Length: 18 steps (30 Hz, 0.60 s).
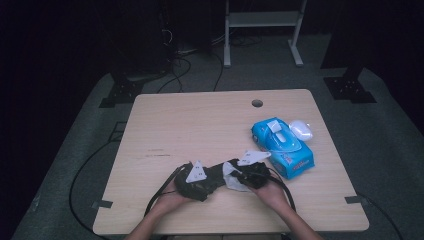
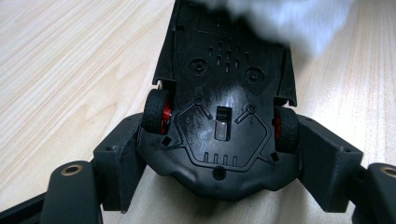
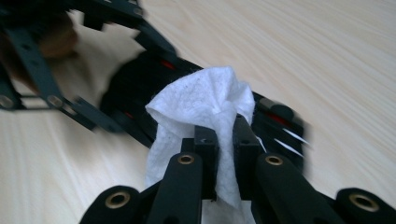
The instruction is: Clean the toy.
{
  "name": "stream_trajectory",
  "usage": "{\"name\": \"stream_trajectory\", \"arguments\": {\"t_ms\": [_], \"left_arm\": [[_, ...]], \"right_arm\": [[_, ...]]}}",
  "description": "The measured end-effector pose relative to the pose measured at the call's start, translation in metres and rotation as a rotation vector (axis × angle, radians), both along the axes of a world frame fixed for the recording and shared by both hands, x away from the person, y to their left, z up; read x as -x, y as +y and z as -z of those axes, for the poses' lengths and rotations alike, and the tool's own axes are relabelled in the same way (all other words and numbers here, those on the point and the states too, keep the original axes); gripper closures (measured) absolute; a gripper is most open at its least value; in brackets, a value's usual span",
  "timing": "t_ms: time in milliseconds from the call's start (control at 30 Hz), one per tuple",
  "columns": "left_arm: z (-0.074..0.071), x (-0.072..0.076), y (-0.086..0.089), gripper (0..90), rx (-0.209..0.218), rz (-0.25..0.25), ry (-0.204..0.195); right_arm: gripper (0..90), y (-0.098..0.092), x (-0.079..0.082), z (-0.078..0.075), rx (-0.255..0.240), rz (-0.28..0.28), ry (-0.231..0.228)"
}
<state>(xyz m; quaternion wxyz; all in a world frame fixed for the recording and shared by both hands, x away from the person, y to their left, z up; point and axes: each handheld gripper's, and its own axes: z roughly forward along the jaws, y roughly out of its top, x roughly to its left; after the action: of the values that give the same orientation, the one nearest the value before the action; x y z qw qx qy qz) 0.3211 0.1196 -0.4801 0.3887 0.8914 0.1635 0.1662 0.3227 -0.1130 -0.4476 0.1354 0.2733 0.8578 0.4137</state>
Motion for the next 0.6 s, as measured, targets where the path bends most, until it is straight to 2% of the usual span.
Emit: {"name": "stream_trajectory", "arguments": {"t_ms": [200,267,333,400,467,600], "left_arm": [[0.000,0.001,-0.001,24.3,-0.002,-0.001,-0.006],[0.000,0.001,-0.001,24.3,-0.001,-0.002,0.000],[0.000,0.000,0.001,24.3,0.005,-0.007,0.005],[0.000,-0.001,0.002,24.3,0.007,-0.011,0.010],[0.000,-0.001,0.002,24.3,0.006,-0.011,0.010],[0.000,-0.001,0.003,24.3,0.006,-0.008,0.008]], "right_arm": [[83.6,0.047,-0.002,0.002,-0.010,-0.112,0.027],[83.6,0.060,-0.003,0.003,-0.018,-0.150,0.054],[83.6,0.069,-0.003,0.004,-0.013,-0.166,0.054],[83.7,0.069,-0.007,0.003,-0.021,-0.163,0.062],[83.6,0.063,-0.010,0.002,-0.018,-0.138,0.046],[83.5,0.039,-0.022,-0.001,-0.032,-0.027,0.011]]}}
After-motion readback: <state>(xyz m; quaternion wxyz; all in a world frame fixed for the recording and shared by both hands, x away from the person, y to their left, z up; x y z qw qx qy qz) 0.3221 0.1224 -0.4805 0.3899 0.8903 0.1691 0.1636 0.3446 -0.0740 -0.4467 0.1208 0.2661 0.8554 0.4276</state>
